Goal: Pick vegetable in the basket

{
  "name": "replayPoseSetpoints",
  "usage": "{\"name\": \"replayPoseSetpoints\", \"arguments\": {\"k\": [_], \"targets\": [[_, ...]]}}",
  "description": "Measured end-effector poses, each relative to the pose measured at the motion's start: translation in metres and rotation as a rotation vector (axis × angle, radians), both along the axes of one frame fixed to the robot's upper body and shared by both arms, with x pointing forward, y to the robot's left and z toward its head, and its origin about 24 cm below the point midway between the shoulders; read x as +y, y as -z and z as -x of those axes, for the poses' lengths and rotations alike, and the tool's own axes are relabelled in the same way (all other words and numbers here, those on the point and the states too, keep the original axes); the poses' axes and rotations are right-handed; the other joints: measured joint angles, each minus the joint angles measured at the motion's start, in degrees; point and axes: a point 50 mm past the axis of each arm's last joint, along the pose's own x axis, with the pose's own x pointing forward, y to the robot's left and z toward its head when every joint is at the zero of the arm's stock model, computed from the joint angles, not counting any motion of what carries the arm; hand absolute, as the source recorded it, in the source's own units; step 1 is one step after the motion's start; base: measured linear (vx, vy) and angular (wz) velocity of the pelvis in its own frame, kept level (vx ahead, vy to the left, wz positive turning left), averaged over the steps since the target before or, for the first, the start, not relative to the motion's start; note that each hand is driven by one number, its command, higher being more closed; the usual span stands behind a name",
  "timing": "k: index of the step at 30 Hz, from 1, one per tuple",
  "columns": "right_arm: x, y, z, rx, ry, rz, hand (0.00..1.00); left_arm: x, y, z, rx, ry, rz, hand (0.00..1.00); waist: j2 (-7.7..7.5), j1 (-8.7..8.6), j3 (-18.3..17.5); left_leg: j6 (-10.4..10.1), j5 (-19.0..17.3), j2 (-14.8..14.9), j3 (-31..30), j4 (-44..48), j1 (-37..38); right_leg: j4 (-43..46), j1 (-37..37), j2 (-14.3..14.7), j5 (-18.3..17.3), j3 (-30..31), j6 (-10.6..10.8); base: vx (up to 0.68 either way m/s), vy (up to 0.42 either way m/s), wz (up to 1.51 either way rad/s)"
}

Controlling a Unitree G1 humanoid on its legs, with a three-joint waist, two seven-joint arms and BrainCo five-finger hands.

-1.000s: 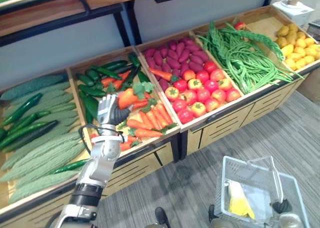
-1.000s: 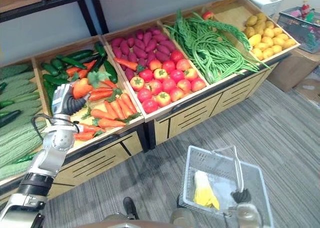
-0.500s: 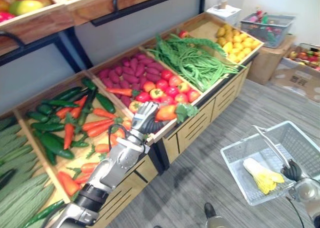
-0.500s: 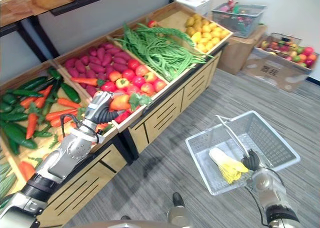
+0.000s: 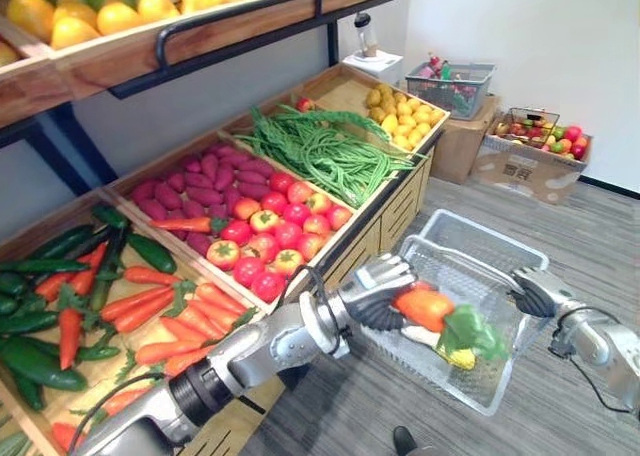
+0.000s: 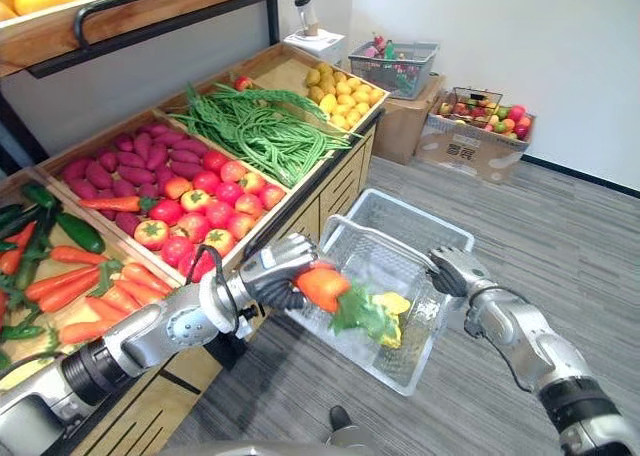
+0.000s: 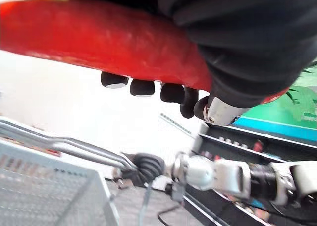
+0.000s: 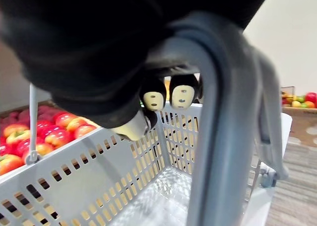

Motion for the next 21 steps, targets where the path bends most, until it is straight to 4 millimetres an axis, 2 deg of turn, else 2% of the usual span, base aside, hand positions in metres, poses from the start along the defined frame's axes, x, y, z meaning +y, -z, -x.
{"name": "replayPoseSetpoints", "arguments": {"k": [3,5,10,13,16,21], "targets": [[0.003,-0.001,0.002,0.014,-0.043,0.038,1.0,-0.007,0.002,0.007,0.008,0.067,-0.027,1.0,0.25,-0.2,-0.1,-0.4,-2.3,1.5,1.8,3.2,0.1,0.0,-0.1,0.5,0.0,1.3,0.0,0.01,-0.004,-0.3],[-0.003,-0.006,0.003,0.021,-0.05,0.079,1.0,-0.012,0.006,0.013,0.046,0.115,-0.041,1.0,0.63,-0.4,-0.1,-0.6,-3.5,1.8,2.5,4.8,0.2,0.0,-0.2,0.6,0.0,2.3,0.0,-0.01,0.033,-0.22],[-0.006,-0.014,0.006,0.037,-0.093,0.149,1.0,-0.014,0.012,0.019,0.066,0.146,-0.064,1.0,1.42,-0.5,0.1,-1.1,-6.0,3.0,3.9,8.0,0.2,0.1,-0.3,0.9,0.0,3.7,0.0,-0.03,0.028,-0.15],[0.004,-0.024,0.007,0.016,-0.172,0.172,1.0,-0.015,0.015,0.022,0.07,0.161,-0.085,1.0,2.13,-0.63,0.1,-1.0,-6.9,3.8,4.8,9.8,-0.2,0.7,-1.2,1.3,0.0,4.4,0.0,-0.02,0.012,-0.14],[0.019,-0.031,0.008,-0.013,-0.246,0.147,1.0,-0.015,0.017,0.023,0.051,0.165,-0.113,1.0,2.18,-1.73,0.1,-1.0,-7.4,4.3,4.9,10.9,-0.8,1.1,-1.9,1.4,0.0,4.4,0.0,-0.01,0.002,-0.03],[0.034,-0.038,0.01,-0.039,-0.317,0.095,1.0,-0.015,0.027,0.019,0.066,0.151,-0.151,1.0,2.09,-1.92,0.3,-1.1,-8.0,5.2,5.4,12.4,-0.9,1.5,-2.2,1.9,0.0,4.9,0.0,0.01,0.017,-0.06]]}}
